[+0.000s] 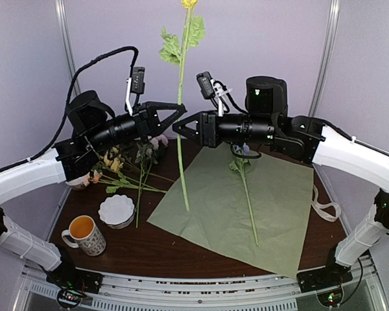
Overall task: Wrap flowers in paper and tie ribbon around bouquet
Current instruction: Pass from the left arm to the right, then place the fake flower on the flattened wrapping paper.
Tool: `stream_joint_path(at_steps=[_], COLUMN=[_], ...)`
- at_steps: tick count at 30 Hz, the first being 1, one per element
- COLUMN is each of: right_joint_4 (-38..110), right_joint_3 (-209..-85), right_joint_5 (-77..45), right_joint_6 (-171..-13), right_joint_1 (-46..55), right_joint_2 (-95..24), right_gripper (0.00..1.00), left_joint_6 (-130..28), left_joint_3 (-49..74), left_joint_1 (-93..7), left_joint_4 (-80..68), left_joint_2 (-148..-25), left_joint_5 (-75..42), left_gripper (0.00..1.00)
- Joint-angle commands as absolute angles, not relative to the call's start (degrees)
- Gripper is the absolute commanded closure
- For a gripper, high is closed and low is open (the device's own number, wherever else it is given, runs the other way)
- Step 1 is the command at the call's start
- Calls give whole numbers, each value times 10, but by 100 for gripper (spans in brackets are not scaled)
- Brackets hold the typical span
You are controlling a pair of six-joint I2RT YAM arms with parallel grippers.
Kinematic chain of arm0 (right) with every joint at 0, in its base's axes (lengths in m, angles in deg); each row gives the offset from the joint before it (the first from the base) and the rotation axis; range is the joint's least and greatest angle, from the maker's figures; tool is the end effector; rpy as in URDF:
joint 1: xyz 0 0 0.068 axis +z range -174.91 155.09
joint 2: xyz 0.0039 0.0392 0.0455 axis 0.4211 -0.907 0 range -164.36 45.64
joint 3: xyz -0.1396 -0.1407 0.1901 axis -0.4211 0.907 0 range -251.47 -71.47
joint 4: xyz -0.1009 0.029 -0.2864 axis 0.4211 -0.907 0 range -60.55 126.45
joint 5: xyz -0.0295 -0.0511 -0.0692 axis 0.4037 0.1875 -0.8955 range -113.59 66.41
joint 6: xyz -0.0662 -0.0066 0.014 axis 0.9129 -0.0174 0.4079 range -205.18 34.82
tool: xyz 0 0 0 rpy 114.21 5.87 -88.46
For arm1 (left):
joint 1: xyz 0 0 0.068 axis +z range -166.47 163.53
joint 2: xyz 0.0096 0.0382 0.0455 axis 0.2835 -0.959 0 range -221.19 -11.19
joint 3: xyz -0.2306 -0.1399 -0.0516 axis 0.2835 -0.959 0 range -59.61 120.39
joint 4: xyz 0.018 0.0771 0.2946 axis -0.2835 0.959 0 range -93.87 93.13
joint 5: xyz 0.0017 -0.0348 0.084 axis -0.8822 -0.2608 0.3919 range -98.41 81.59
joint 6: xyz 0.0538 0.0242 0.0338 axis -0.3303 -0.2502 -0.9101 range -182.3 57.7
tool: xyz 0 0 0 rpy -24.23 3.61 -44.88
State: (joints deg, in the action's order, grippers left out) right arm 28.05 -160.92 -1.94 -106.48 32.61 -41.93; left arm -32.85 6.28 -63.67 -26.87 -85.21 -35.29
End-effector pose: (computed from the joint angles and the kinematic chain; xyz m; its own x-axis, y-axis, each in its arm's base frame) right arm 0.2095 0.3665 0.4344 -0.4132 -0.0204 -0.9104 -0.8917 0.2119 0.4000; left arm 0.2280 -0.2824 0.4187 -0.3159 -0.3043 -0.8987 0.9142 0.1560 -0.3741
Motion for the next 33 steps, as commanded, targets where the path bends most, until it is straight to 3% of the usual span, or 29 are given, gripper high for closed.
stream_joint_path(at_steps=[1,2,4,5,7,8,10,13,16,21,27,33], right_joint_4=[281,277,253,232,171,131,34,-81,-149,-195,-229,-238], right_joint_3=[-1623,-1624,-1621,-1616,-1605,-1598,-1593,-1597,-1606,-1624,-1676,-1698], right_joint_5=[-32,-35,-64,-81,-126,-155,-181,-182,-229,-274,-304,-335], right_joint_6=[-1072,-1074,-1083,-1088,-1100,-1110,-1130,-1122,-1101,-1087,-1088,-1109], right_joint_1=[326,325,317,309,276,256,210,168,159,140,128,123], right_joint_2=[-416,-414,-407,-401,-391,-389,-401,-438,-478,-572,-690,-722], right_gripper=[86,98,100,100,100,100,100,100,100,100,100,60], left_joint_6=[-349,-351,-343,-341,-362,-382,-419,-446,-433,-405,-429,-431], left_joint_3=[104,110,109,114,142,161,199,249,264,232,270,297], left_joint_1=[-641,-643,-643,-641,-637,-631,-619,-582,-519,-422,-397,-389], left_joint_4=[-263,-254,-248,-226,-133,-78,30,180,269,297,342,352], left_joint_2=[-865,-870,-870,-869,-867,-867,-876,-910,-954,-1028,-1154,-1228], left_joint_5=[-365,-365,-355,-336,-278,-243,-179,-89,-77,-122,-126,-70], left_gripper=[100,100,100,89,44,34,26,23,22,23,28,34])
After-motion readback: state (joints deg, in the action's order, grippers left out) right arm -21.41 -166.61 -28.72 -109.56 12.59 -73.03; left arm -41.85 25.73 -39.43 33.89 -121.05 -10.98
